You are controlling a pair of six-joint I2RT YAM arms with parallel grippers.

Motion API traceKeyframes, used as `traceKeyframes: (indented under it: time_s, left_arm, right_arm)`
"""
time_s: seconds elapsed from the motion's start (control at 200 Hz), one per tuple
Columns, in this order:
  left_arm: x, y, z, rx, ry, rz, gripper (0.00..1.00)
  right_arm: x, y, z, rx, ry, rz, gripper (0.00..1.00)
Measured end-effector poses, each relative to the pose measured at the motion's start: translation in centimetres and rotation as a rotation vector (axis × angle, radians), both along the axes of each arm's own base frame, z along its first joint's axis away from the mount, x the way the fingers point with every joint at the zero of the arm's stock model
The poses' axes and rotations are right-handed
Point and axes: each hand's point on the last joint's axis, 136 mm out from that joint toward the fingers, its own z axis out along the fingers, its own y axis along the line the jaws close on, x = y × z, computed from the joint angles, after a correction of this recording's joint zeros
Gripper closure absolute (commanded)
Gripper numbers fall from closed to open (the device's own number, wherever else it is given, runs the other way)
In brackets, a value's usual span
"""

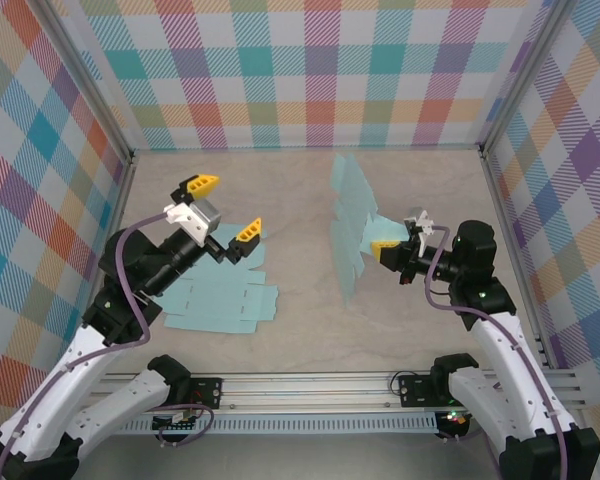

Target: Fold the paper box

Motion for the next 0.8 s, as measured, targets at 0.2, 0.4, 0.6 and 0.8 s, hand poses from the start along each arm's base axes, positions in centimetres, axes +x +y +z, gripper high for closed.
traceKeyframes:
  time_s: [0.2, 0.4, 0.6, 0.8]
  left_arm:
    - [4.3, -3.5, -0.4, 0.185, 0.001, -0.09, 0.0]
    - [8.4, -5.6, -4.9, 0.354, 0.076, -0.298, 0.0]
    - [9.7, -4.4, -2.8, 0.391, 0.048, -0.467, 0.01]
    - [9.2, -4.9, -1.6, 0.416, 0.036, -0.588, 0.16]
  right_arm:
    - [-0.8, 1.1, 1.0, -0.006, 0.015, 0.068, 1.0]
    - [-2.5, 2.5, 2.0, -0.01, 0.019, 0.165, 1.0]
    - [-3.6, 3.7, 3.1, -0.022, 0.011, 0.247, 1.0]
    - [-3.8, 4.8, 2.6, -0.043, 0.036, 0.298, 1.0]
